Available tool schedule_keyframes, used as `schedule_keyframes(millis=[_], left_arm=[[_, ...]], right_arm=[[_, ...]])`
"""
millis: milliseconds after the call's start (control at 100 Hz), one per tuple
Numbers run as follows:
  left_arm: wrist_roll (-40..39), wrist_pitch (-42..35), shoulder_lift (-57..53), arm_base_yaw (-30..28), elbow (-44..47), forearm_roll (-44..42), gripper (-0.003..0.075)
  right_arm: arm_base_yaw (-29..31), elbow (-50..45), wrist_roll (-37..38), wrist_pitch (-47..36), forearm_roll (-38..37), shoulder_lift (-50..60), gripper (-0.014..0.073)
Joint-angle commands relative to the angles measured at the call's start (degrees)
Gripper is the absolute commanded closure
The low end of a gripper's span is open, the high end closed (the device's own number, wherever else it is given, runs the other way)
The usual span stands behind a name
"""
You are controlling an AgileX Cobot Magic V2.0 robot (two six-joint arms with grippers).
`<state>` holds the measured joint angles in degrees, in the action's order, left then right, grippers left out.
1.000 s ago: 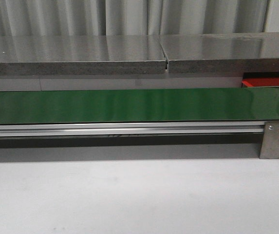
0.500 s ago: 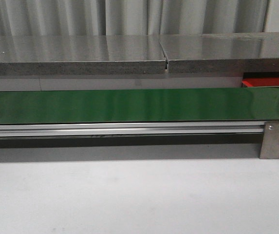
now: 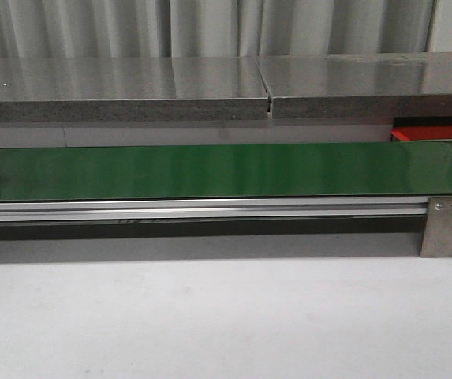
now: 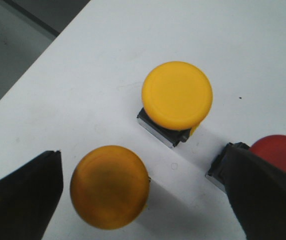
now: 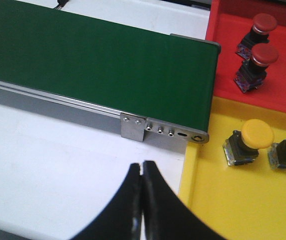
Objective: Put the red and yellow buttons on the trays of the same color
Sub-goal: 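Lower the left gripper onto a yellow push-button and grasp it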
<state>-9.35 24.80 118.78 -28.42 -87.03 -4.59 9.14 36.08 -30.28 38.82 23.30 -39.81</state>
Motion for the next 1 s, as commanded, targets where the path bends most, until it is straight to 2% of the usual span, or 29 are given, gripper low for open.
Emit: schedule_keyframes(millis=[0, 440, 520, 620, 760, 770, 860, 990], left_arm=[[-0.1, -2.7, -2.0, -0.1, -2.7, -0.5, 0.0102], [-0.1, -3.6, 1.4, -0.1, -5.0, -1.5, 0.0102], [-0.1, -3.6, 1.4, -0.1, -5.0, -1.7, 0.0126], [-0.1, -3.4, 1.4, -0.1, -5.0, -1.9, 0.0227], [-0.3, -1.8, 1.4, -0.1, -5.0, -1.9, 0.0458], [-0.3, -1.6, 1.4, -0.1, -5.0, -1.9, 0.0495], [-0.3, -0.3, 1.2, -0.1, -5.0, -1.9, 0.0624], [-0.7, 1.1, -0.7, -0.1, -5.0, -1.8, 0.0734]], right_arm=[[0.0, 1.3, -0.6, -3.1, 1.0, 0.4, 0.0662], [0.0, 1.3, -0.6, -3.1, 1.0, 0.4, 0.0662], [0.0, 1.3, -0.6, -3.1, 1.0, 0.4, 0.0662], [0.0, 1.3, -0.6, -3.1, 1.0, 0.4, 0.0662], [0.0, 1.3, -0.6, -3.1, 1.0, 0.4, 0.0662], [0.0, 1.3, -0.6, -3.1, 1.0, 0.4, 0.0662], [0.0, 1.3, -0.6, -3.1, 1.0, 0.4, 0.0662], [0.0, 1.3, -0.6, -3.1, 1.0, 0.4, 0.0662]])
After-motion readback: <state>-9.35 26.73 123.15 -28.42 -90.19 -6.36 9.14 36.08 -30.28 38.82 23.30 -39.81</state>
